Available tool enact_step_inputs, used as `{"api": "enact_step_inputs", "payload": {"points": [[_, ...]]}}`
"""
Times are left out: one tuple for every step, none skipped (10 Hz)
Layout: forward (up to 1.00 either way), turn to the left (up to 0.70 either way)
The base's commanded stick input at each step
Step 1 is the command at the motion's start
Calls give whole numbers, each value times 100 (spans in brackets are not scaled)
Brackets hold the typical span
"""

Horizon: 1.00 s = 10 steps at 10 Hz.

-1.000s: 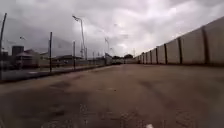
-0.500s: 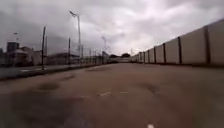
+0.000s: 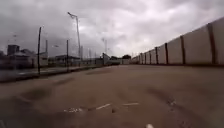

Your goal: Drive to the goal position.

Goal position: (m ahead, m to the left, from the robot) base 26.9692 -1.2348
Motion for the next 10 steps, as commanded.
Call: {"api": "enact_step_inputs", "payload": {"points": [[100, -36], [100, 0], [100, 0], [100, 0], [100, 0], [100, 0], [100, 0], [100, 0], [100, 0], [100, 0]]}}
